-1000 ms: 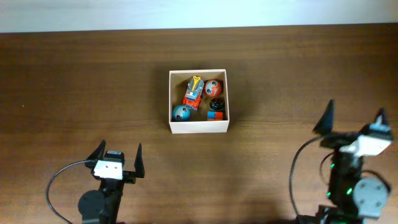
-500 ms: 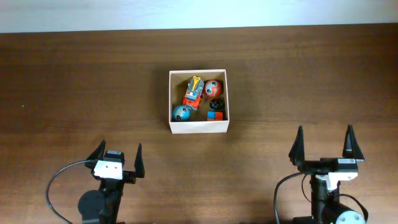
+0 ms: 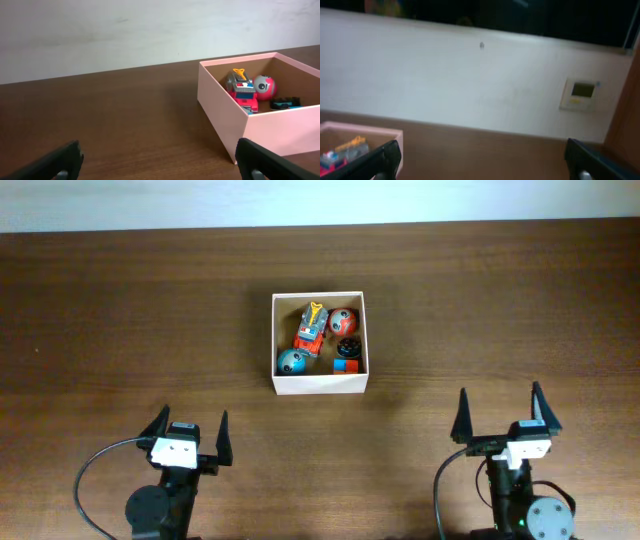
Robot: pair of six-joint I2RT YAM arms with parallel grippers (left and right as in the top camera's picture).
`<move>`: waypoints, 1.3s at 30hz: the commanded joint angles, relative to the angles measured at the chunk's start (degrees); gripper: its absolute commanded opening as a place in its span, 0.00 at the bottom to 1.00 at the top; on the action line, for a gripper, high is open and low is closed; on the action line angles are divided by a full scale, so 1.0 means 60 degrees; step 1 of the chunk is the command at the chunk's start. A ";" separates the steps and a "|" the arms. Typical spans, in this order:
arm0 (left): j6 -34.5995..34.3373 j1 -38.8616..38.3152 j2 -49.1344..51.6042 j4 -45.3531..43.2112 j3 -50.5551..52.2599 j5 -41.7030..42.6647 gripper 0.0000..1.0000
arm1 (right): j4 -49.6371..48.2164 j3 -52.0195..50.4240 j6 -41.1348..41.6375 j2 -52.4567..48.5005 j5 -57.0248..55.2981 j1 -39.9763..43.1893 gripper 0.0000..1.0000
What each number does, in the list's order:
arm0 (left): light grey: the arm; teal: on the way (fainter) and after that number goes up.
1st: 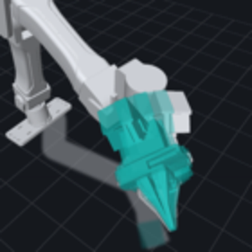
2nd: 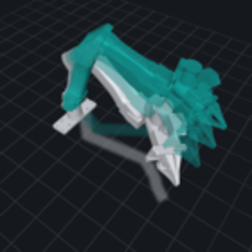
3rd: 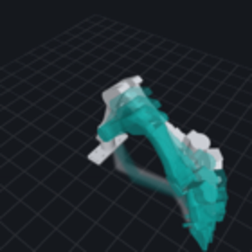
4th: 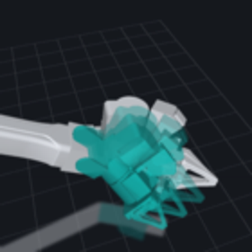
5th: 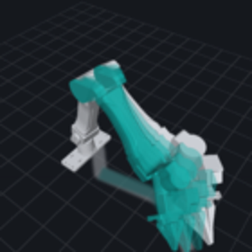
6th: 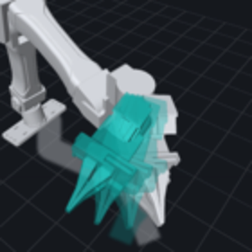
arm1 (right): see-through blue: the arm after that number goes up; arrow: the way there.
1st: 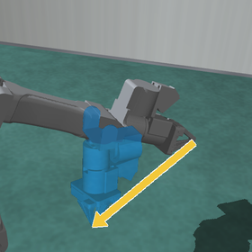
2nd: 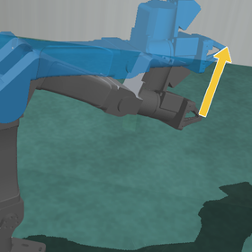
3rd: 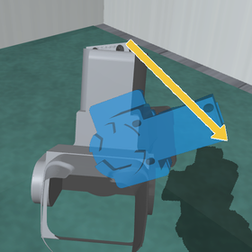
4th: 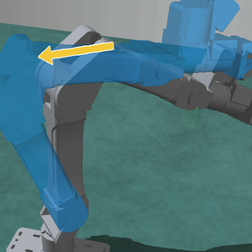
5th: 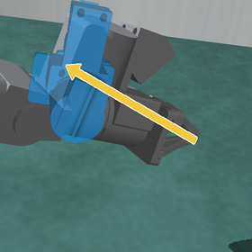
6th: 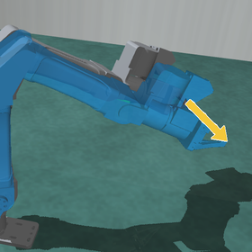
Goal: Pack container
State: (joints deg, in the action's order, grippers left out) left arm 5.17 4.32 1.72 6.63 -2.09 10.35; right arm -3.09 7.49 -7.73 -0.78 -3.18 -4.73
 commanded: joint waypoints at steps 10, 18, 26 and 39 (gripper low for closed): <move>0.0157 0.0058 0.0025 0.0033 0.0022 0.0095 0.99 | -0.0350 -0.1195 -0.0069 0.0098 -0.0051 -0.0084 0.99; 0.0157 0.0058 0.0025 0.0033 0.0022 0.0095 0.99 | 0.0550 -0.1195 -0.0069 0.0098 -0.0055 -0.0084 0.99; 0.0157 0.0058 0.0025 0.0033 0.0022 0.0095 0.99 | 0.1268 -0.1195 -0.0073 0.0098 -0.0051 -0.0073 0.99; 0.0157 0.0058 0.0025 0.0033 0.0022 0.0095 0.99 | 0.1260 -0.1195 -0.0073 0.0098 -0.0051 -0.0076 0.99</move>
State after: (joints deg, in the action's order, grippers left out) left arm 5.19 4.32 1.72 6.63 -2.09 10.35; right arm 3.90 0.58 -7.75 -0.73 -3.16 -4.73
